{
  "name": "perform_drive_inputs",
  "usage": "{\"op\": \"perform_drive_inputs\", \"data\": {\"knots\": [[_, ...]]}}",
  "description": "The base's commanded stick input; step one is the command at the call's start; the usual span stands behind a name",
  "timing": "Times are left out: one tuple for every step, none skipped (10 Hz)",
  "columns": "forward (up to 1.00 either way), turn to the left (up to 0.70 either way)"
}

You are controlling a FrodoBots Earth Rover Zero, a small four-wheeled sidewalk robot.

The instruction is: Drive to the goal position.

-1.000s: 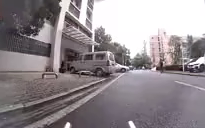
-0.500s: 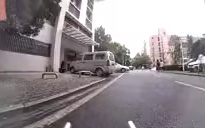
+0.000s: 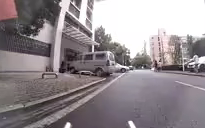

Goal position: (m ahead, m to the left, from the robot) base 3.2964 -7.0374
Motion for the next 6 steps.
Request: {"op": "perform_drive_inputs", "data": {"knots": [[0.45, 0.00], [0.45, -0.12], [0.45, -0.27], [0.45, -0.27], [0.45, -0.27], [0.45, -0.27]]}}
